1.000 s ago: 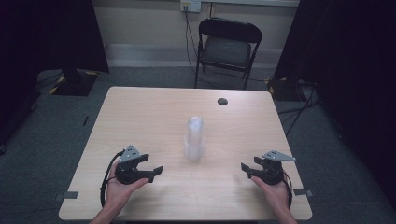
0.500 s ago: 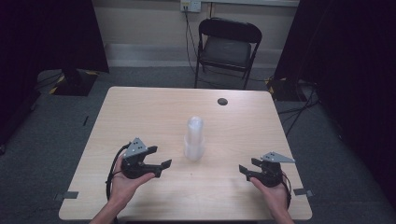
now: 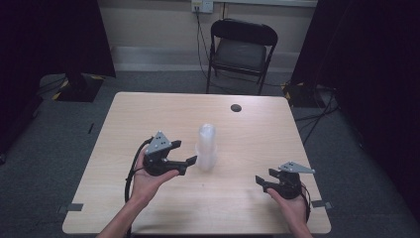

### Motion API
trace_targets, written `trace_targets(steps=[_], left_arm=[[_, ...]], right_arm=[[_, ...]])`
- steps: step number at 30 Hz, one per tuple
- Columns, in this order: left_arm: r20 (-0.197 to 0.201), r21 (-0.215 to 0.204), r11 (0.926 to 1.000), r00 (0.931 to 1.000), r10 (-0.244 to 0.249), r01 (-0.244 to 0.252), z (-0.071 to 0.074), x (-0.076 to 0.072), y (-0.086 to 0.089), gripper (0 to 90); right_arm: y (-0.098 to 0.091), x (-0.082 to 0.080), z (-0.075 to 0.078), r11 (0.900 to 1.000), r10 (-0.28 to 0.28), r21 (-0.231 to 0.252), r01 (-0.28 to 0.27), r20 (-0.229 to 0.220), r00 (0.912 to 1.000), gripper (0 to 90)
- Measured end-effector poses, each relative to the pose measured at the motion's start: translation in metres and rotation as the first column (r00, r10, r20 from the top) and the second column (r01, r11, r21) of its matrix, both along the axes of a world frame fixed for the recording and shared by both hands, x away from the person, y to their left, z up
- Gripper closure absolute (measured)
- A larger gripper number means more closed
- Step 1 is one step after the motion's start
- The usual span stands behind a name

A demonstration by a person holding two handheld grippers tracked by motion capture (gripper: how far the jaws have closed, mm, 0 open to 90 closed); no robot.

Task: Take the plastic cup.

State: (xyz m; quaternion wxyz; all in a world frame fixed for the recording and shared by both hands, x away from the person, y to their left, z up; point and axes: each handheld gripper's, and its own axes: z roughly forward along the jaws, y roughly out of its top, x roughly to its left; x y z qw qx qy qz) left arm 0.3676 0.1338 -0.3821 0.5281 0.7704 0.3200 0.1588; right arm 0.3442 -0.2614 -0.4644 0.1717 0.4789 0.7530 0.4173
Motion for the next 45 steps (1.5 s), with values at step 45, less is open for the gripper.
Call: trace_targets(steps=[45], left_arm=[[0.002,0.053,0.9973,0.9987,-0.052,0.052,-0.022,0.071,-0.052,19.7]], right_arm=[[0.0,0.002,-0.001,0.9997,0.014,0.02,-0.014,0.01,0.9999,33.6]])
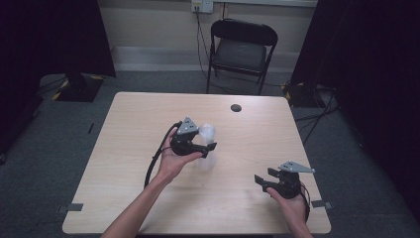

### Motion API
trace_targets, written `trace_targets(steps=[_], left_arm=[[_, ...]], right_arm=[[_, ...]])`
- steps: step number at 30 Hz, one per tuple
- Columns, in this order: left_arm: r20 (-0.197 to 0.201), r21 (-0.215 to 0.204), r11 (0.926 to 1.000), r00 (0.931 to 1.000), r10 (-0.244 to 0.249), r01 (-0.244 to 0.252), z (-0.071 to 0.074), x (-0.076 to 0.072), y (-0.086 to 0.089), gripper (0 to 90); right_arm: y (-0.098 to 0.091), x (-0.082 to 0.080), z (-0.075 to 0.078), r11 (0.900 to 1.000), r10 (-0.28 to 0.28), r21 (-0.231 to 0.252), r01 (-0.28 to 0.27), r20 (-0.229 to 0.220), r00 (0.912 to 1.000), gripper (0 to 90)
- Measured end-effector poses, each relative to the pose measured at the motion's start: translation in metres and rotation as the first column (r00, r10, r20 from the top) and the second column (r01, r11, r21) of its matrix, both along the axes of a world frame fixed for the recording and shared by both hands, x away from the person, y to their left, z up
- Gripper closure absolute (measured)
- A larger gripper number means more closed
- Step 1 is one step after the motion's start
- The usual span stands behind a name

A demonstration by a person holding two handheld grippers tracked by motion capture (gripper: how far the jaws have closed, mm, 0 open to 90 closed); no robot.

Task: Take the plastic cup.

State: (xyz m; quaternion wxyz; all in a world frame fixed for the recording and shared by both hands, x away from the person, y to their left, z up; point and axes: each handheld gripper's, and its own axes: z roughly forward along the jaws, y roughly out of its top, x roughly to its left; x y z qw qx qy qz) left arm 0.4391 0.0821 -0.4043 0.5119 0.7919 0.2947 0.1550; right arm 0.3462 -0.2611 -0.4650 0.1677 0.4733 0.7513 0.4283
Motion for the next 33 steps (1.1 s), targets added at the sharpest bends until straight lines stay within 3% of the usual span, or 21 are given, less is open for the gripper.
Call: trace_targets(steps=[9,10,14,33], left_arm=[[0.039,0.019,0.9996,0.999,-0.022,0.021,-0.0021,-0.0007,-0.0026,25.4],[0.039,0.017,0.9995,0.9988,-0.028,0.027,-0.0024,-0.0008,-0.0027,30.0],[0.058,0.019,0.9996,0.9981,-0.023,0.022,-0.0017,-0.0018,-0.0034,32.8],[0.063,-0.034,0.9993,0.998,-0.009,0.011,0.0054,-0.0042,-0.0005,32.8]], right_arm=[[-0.0025,0.0007,-0.0011,0.9999,-0.01,0.009,0.01,-0.009,0.9999,33.3],[-0.003,0.0008,-0.0012,0.9999,-0.012,0.01,0.012,-0.01,0.9999,33.2],[-0.0039,0.0015,-0.0019,0.9998,-0.013,0.012,0.013,-0.013,0.9998,33.2],[-0.0037,0.002,-0.0026,0.9998,-0.018,0.011,0.018,-0.017,0.9997,33.2]])
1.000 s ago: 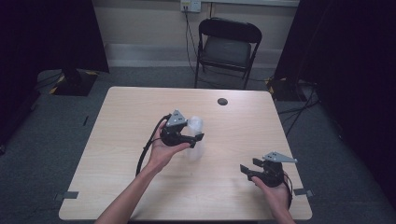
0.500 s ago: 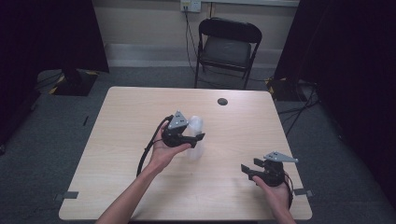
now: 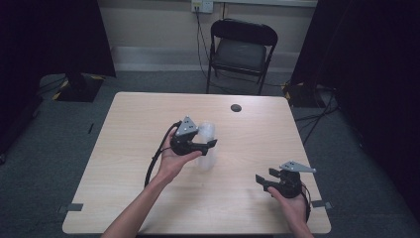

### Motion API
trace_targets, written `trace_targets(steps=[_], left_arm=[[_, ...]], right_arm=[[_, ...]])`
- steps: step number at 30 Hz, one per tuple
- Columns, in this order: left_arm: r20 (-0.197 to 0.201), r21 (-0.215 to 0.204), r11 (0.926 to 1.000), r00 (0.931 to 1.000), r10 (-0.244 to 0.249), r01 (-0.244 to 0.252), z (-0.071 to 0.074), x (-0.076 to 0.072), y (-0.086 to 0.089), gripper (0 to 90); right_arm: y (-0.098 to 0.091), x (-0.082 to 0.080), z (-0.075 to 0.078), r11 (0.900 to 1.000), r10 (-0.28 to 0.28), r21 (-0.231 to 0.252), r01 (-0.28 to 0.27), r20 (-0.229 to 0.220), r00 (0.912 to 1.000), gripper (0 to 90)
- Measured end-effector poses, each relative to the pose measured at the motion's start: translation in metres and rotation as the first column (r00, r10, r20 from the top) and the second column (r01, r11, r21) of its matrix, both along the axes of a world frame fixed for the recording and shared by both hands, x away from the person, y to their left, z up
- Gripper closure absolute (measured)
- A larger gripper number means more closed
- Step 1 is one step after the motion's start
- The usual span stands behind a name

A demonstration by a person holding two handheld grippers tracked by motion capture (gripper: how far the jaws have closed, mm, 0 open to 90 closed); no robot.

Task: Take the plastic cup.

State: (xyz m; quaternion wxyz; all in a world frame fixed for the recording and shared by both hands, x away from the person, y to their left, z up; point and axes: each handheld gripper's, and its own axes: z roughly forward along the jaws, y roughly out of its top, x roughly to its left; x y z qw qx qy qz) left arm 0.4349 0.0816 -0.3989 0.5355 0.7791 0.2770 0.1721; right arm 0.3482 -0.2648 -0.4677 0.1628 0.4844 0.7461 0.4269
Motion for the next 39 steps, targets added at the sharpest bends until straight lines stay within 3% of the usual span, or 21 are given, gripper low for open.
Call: trace_targets(steps=[10,26,39], left_arm=[[0.018,-0.018,0.9998,0.9998,0.007,-0.007,0.006,-0.002,0.002,32.9],[0.048,-0.085,0.9964,0.9988,0.013,-0.009,0.015,-0.004,0.007,34.0],[0.081,-0.148,0.989,0.9966,0.014,-0.002,0.025,-0.009,0.011,34.8]], right_arm=[[0.0,0.0,0.0,1.0,0.001,0.0,-0.001,-0.001,1.0,33.2],[0.001,0.0,-0.001,1.0,-0.002,-0.002,0.002,-0.007,1.0,33.2],[0.002,0.001,-0.002,1.0,0.0,-0.003,0.0,-0.01,0.9999,33.2]])
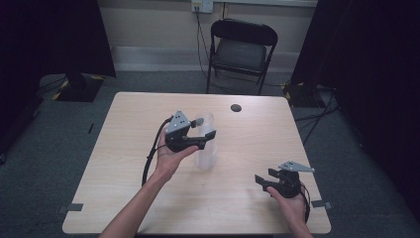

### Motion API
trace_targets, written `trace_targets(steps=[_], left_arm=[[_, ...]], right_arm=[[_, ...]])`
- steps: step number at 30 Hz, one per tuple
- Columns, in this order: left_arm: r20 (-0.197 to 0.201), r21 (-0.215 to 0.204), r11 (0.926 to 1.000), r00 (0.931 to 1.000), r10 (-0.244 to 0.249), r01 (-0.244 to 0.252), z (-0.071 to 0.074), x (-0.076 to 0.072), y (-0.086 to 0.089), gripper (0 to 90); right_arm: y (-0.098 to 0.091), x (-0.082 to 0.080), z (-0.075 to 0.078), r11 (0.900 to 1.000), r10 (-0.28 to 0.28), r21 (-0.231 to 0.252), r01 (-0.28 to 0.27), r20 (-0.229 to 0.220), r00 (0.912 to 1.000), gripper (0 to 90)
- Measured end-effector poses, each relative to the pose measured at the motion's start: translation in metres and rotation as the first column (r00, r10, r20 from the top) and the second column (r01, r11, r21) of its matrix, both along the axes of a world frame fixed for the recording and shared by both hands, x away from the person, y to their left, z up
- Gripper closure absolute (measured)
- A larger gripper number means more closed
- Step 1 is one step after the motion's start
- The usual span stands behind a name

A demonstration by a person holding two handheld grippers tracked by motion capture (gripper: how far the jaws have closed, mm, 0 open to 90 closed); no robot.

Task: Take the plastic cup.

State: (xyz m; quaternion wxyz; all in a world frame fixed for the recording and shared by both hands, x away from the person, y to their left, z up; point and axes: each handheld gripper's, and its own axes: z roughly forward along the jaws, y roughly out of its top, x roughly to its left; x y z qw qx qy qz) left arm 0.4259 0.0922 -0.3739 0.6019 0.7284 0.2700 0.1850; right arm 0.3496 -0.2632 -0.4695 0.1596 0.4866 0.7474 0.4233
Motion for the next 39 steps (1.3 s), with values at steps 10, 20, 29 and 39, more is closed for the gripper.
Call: trace_targets(steps=[10,20,29,39], left_arm=[[0.02,-0.014,0.9999,0.9998,-0.006,0.006,0.006,-0.002,0.003,35.0],[0.032,-0.034,0.9991,0.9992,-0.025,0.026,0.011,-0.006,0.002,34.9],[0.045,-0.059,0.9982,0.999,-0.004,0.006,0.017,-0.009,0.008,36.7],[0.06,-0.082,0.9965,0.9981,-0.012,0.017,0.026,-0.017,0.015,38.7]], right_arm=[[0.001,0.0,0.0,1.0,-0.001,-0.002,0.001,-0.005,1.0,33.2],[0.001,-0.001,0.001,1.0,0.006,-0.002,-0.006,0.005,1.0,33.3],[0.002,0.0,0.001,1.0,0.008,-0.002,-0.008,0.005,1.0,33.3],[0.002,0.0,0.001,0.9999,0.01,-0.003,-0.01,0.01,0.9999,33.3]])
